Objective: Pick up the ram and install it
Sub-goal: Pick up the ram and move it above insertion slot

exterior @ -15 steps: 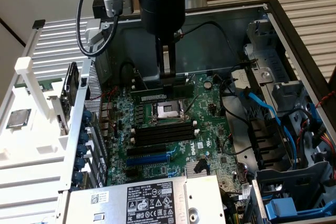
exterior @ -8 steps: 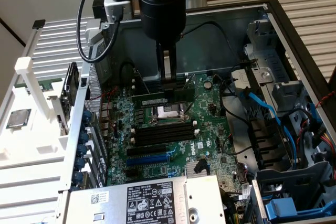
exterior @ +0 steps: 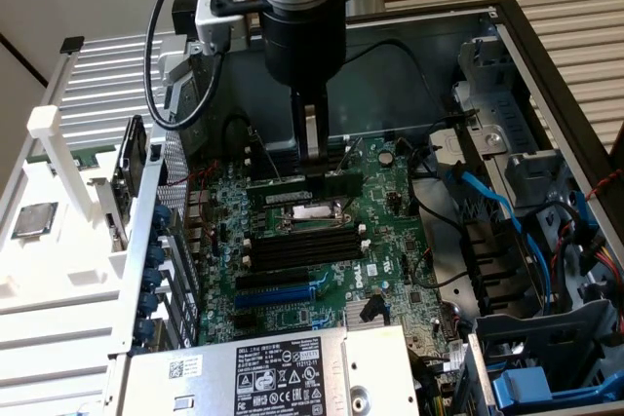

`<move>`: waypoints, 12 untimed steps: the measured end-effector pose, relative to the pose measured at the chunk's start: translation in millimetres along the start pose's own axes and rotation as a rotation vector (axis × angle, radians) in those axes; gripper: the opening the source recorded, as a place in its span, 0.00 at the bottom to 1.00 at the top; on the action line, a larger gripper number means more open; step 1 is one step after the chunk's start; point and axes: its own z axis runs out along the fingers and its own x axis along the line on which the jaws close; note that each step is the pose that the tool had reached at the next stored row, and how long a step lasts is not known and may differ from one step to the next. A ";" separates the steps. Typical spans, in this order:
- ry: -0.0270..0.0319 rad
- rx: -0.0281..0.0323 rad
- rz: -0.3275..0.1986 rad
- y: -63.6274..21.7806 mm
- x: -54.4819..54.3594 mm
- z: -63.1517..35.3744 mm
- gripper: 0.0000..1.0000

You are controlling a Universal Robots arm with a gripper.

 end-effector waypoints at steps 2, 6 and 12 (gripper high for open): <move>0.0002 -0.0001 0.000 0.0 0.5 1.7 0.12; 0.0003 0.0000 0.000 0.1 0.6 6.3 0.12; 0.0002 0.0000 0.001 0.1 2.7 9.2 0.12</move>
